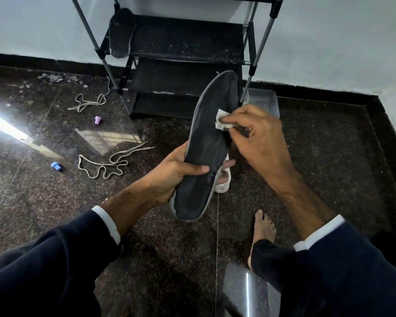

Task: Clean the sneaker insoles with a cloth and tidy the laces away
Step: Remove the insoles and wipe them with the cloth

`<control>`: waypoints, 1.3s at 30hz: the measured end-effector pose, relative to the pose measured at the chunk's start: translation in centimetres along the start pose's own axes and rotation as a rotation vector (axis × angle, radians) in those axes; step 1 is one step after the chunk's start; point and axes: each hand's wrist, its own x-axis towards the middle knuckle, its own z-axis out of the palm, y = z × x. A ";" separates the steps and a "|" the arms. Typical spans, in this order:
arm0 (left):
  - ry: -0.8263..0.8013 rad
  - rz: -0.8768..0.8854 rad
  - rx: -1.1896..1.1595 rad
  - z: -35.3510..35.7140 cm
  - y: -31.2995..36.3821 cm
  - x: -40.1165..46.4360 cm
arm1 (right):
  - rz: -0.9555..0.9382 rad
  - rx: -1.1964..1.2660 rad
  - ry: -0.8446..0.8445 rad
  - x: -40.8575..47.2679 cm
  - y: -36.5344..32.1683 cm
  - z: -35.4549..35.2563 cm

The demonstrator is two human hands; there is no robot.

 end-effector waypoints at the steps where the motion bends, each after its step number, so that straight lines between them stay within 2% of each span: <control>1: -0.019 0.001 0.007 0.0 -0.1 0.0 | 0.012 0.004 0.005 0.0 0.0 -0.1; 3: 0.007 0.026 0.040 -0.2 -0.1 0.1 | -0.016 0.050 -0.069 -0.3 -0.6 0.1; 6: 0.123 0.048 0.105 -0.7 0.5 0.1 | -0.134 0.113 -0.295 -0.9 -2.5 1.3; 8: 0.129 0.046 0.135 -0.6 0.7 -0.1 | -0.198 0.097 -0.355 -1.0 -2.9 1.8; 15: 0.006 0.010 0.016 0.2 0.3 -0.1 | 0.001 0.027 -0.015 -0.1 -0.5 -0.1; 17: 0.036 0.030 0.038 0.2 0.3 -0.2 | -0.027 0.036 -0.072 -0.4 -1.0 0.3; 20: 0.123 0.061 0.104 -0.3 1.1 -0.2 | -0.164 0.092 -0.280 -1.1 -2.4 1.5; 22: 0.162 0.054 0.081 -0.4 1.2 -0.1 | -0.213 0.110 -0.360 -1.1 -2.7 2.1; 24: 0.172 0.051 0.022 -0.2 1.2 -0.2 | -0.193 0.107 -0.335 -0.9 -2.1 1.7; 28: 0.122 0.026 -0.079 0.1 0.8 0.0 | -0.072 0.043 -0.083 -0.5 -0.6 0.3; 30: 0.113 0.009 -0.096 0.2 0.8 -0.1 | -0.027 0.043 -0.032 -0.5 -0.4 0.2; 32: 0.127 0.021 -0.053 0.1 0.9 -0.2 | -0.076 0.041 -0.083 -0.8 -1.1 0.8; 36: 0.214 0.048 0.024 0.0 1.6 -0.4 | -0.260 0.078 -0.328 -1.5 -3.3 2.6; 39: 0.245 0.043 0.017 0.3 1.6 -0.4 | -0.243 0.065 -0.348 -0.9 -2.4 1.9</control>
